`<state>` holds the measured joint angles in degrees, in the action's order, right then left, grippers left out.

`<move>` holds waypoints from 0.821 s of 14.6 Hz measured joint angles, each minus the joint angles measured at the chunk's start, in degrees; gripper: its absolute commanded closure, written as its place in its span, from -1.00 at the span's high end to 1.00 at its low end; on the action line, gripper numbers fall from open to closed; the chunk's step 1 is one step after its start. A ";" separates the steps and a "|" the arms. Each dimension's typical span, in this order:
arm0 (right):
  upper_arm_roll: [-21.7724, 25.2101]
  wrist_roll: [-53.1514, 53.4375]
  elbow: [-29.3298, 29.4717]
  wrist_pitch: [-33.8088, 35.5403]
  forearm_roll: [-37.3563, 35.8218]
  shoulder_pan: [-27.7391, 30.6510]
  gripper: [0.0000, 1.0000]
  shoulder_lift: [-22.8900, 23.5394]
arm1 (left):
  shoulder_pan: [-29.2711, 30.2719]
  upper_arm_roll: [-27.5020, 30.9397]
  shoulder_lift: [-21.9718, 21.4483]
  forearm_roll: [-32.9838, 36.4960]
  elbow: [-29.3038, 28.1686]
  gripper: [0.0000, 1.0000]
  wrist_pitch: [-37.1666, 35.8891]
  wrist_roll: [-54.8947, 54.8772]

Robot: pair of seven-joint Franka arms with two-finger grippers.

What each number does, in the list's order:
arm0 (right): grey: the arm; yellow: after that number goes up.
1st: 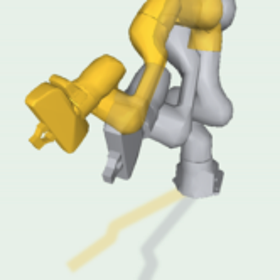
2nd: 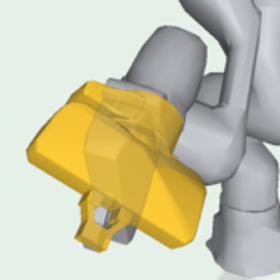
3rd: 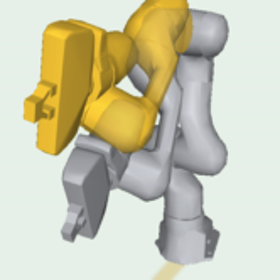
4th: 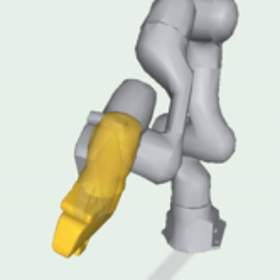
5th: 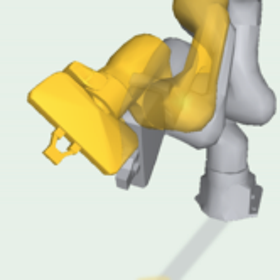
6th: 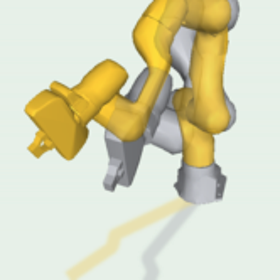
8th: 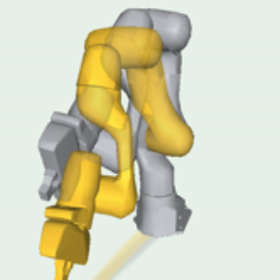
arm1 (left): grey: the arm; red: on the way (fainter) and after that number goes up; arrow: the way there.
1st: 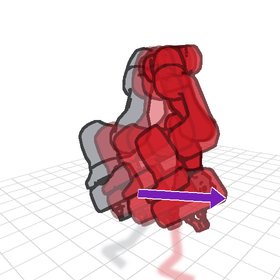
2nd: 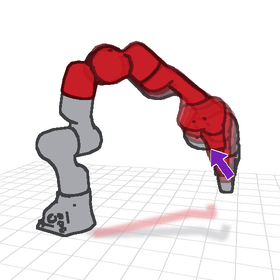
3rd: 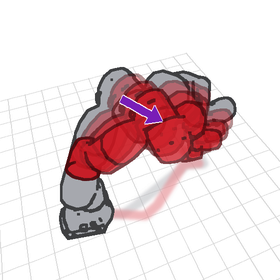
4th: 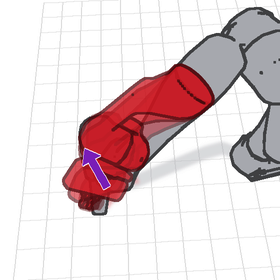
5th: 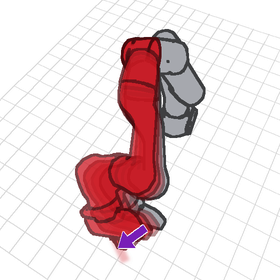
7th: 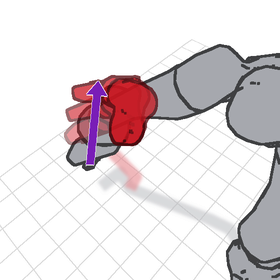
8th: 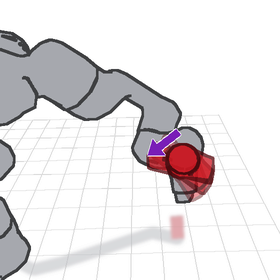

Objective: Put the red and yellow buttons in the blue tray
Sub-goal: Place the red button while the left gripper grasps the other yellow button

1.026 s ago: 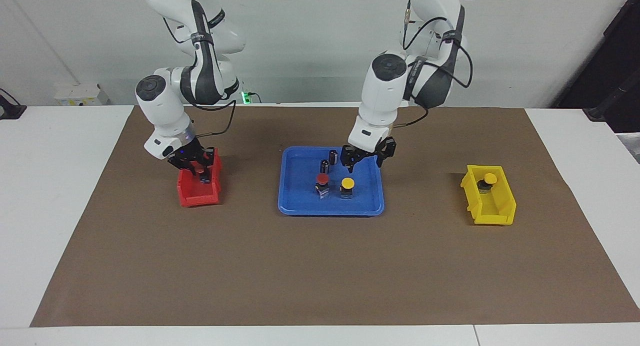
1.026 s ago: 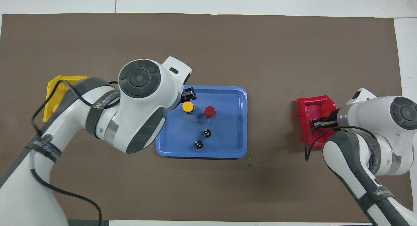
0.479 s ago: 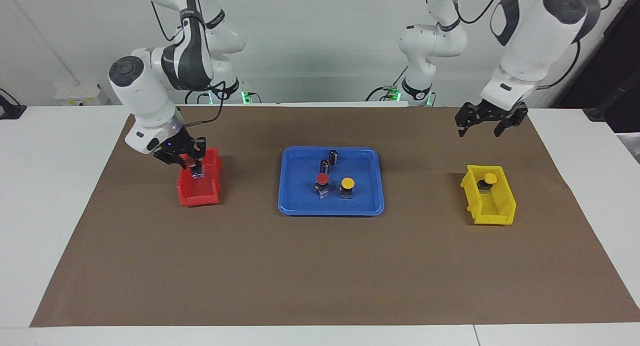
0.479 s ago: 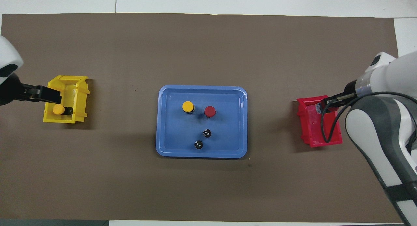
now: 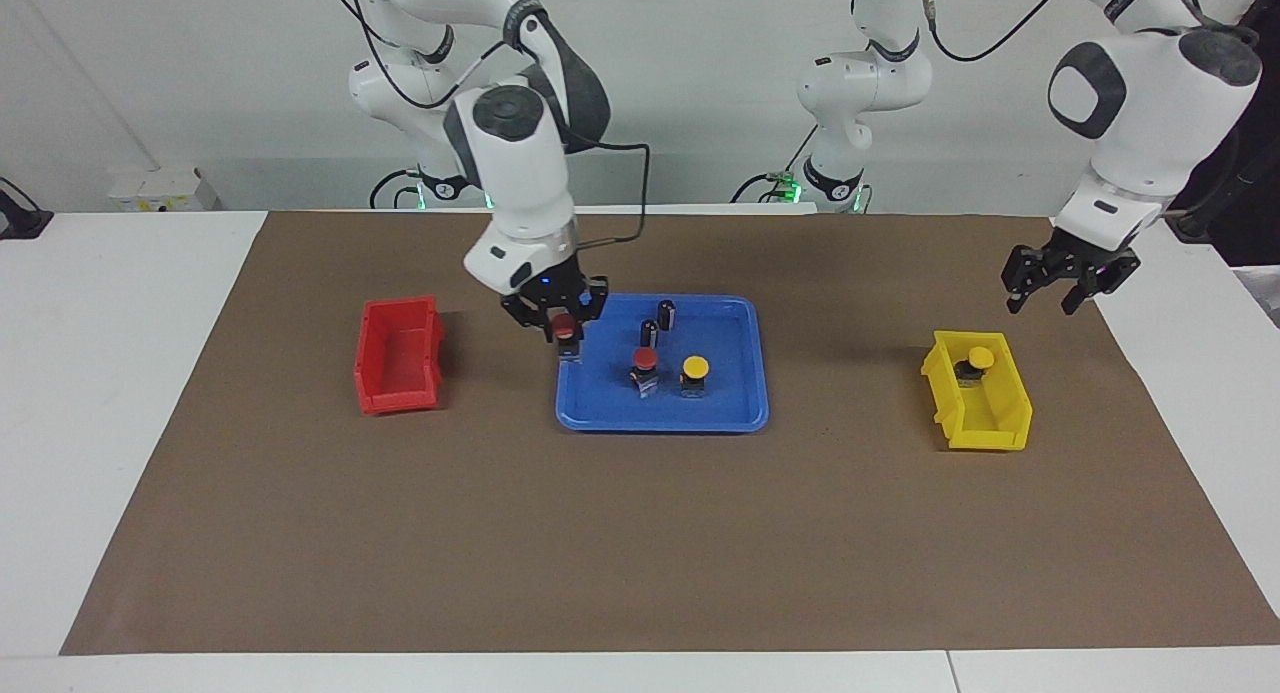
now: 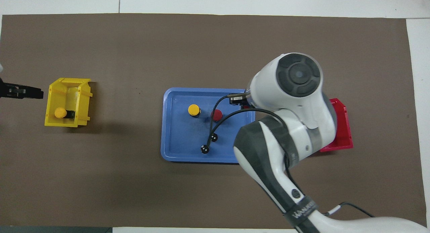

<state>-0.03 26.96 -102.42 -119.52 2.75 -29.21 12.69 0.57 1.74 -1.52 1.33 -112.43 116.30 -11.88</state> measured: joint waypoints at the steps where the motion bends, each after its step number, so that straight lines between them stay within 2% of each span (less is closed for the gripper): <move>1: 0.05 0.42 -0.25 -1.33 0.00 -0.28 -0.57 1.41 | -0.01 -0.17 1.16 -0.01 -1.47 0.44 1.96 0.27; 4: 0.77 0.27 -2.97 -5.61 0.00 0.46 -0.57 3.00 | 0.08 -0.18 3.40 -0.02 -4.73 0.41 5.65 0.65; 8: 0.81 0.24 -6.24 -8.92 0.00 0.58 -0.50 2.85 | 0.70 -0.08 3.82 -0.02 -9.60 0.41 11.39 2.09; 9: 0.77 0.24 -7.12 -10.33 0.00 0.45 -0.30 2.85 | 0.82 -0.01 3.83 -0.02 -10.69 0.41 12.52 2.43; 10: 0.71 0.24 -8.10 -11.58 0.00 0.24 0.20 2.92 | 1.03 -0.02 3.83 -0.02 -11.56 0.41 13.40 2.76; 12: 0.52 0.24 -9.03 -12.23 0.00 0.04 1.00 3.26 | 1.76 -0.01 3.82 -0.02 -12.31 0.41 14.15 3.51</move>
<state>0.49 27.19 -111.46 -131.75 2.75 -29.17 15.95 2.33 1.73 2.31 1.31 -124.74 130.44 -8.37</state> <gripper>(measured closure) 0.537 0.291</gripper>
